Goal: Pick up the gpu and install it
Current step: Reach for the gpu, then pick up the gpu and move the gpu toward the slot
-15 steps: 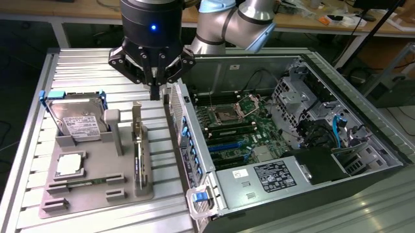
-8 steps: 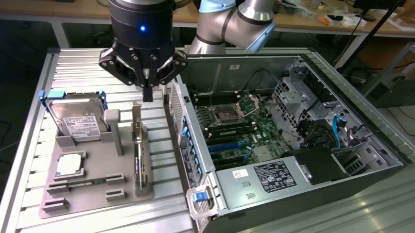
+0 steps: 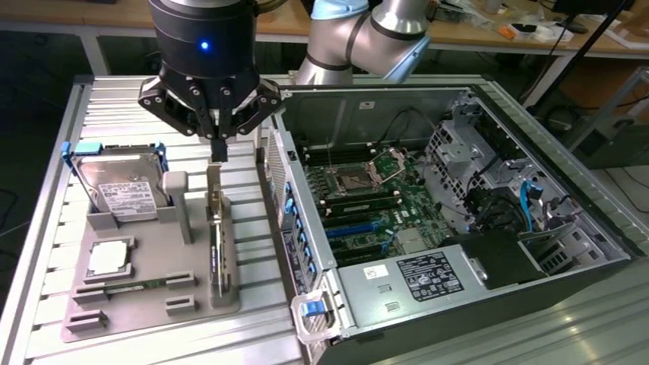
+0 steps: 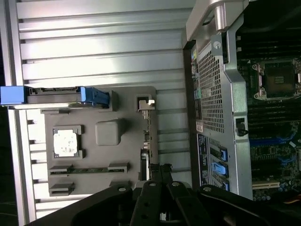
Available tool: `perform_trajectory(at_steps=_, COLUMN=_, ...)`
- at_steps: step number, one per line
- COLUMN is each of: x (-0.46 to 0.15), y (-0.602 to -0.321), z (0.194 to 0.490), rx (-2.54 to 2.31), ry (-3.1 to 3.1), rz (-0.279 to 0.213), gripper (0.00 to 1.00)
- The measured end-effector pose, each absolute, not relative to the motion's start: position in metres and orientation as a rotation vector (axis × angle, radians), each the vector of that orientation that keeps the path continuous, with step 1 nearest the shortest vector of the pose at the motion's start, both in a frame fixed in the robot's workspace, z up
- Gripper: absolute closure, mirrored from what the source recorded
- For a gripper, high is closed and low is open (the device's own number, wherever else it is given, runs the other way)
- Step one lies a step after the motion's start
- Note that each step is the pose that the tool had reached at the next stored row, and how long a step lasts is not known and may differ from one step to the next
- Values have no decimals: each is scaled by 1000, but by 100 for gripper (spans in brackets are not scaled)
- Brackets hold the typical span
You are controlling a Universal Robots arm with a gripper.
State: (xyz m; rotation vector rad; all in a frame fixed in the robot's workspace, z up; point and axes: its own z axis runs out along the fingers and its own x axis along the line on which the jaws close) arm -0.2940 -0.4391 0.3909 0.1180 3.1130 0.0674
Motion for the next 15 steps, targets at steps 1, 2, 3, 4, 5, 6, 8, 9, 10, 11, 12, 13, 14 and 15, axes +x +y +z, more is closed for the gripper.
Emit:
perform_trajectory(at_steps=1, x=-294, y=-439, z=391, rx=118, ry=3113, rz=67, gripper=89)
perform_trajectory(at_steps=2, x=-294, y=-439, z=391, rx=118, ry=3113, rz=67, gripper=89)
perform_trajectory(at_steps=3, x=-294, y=-439, z=391, rx=118, ry=3113, rz=67, gripper=89)
perform_trajectory(at_steps=4, x=-294, y=-439, z=391, rx=118, ry=3113, rz=67, gripper=89)
perform_trajectory(at_steps=5, x=-294, y=-439, z=391, rx=118, ry=3113, rz=67, gripper=89)
perform_trajectory(at_steps=6, x=-294, y=-439, z=391, rx=118, ry=3113, rz=67, gripper=89)
perform_trajectory(at_steps=8, x=-294, y=-439, z=391, rx=118, ry=3113, rz=67, gripper=89)
perform_trajectory(at_steps=9, x=-294, y=-439, z=391, rx=118, ry=3113, rz=67, gripper=89)
perform_trajectory(at_steps=10, x=-294, y=-439, z=391, rx=118, ry=3113, rz=67, gripper=89)
perform_trajectory(at_steps=11, x=-294, y=-439, z=391, rx=118, ry=3113, rz=67, gripper=89)
perform_trajectory(at_steps=12, x=-294, y=-439, z=391, rx=118, ry=3113, rz=67, gripper=89)
perform_trajectory(at_steps=13, x=-294, y=-439, z=391, rx=118, ry=3113, rz=67, gripper=89)
perform_trajectory(at_steps=14, x=-294, y=-439, z=391, rx=118, ry=3113, rz=67, gripper=83)
perform_trajectory(at_steps=15, x=-294, y=-439, z=391, rx=118, ry=3113, rz=67, gripper=83)
